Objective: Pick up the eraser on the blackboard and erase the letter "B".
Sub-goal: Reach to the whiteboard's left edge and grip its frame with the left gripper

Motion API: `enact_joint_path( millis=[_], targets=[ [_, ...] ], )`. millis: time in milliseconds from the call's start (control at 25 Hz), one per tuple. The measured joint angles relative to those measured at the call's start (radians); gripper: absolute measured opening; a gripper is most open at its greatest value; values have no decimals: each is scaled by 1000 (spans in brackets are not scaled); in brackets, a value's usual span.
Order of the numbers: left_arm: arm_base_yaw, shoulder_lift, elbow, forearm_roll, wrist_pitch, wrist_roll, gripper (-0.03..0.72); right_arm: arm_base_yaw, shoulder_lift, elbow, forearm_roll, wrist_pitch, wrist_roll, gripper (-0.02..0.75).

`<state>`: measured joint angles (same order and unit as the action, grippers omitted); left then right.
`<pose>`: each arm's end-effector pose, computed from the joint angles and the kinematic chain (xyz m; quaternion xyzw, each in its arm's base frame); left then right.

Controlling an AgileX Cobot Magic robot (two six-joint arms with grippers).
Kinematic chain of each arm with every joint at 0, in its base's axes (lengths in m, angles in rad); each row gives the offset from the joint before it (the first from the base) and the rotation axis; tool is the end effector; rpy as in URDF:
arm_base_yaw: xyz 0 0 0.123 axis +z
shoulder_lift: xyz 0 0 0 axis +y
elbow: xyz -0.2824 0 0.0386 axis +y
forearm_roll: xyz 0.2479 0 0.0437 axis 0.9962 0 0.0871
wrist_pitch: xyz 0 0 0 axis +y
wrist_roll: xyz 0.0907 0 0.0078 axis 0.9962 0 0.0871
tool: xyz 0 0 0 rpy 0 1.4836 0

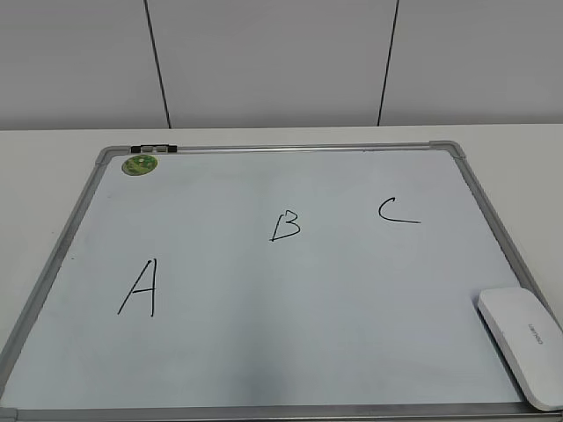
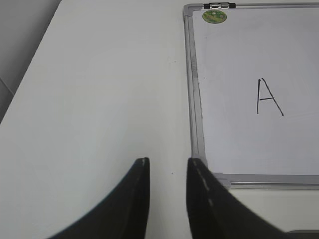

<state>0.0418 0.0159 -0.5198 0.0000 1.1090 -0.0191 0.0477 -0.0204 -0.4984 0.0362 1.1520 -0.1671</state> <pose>-0.0067 -0.0003 0.2789 -0.0263 0.8642 0.0057 0.5024 -0.0119 0.0024 0.2694 -0.0951 0.8662 -0.0113 0.4904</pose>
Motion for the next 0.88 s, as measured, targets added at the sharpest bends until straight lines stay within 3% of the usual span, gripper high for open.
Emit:
enact_joint_path(
  millis=[320,880],
  targets=[
    [0,35,-10,19,-10,0,221,0,0,0,0,0,0,551],
    [0,558,-95,10,-181,-36,244,0,0,0,0,0,0,552]
  ],
)
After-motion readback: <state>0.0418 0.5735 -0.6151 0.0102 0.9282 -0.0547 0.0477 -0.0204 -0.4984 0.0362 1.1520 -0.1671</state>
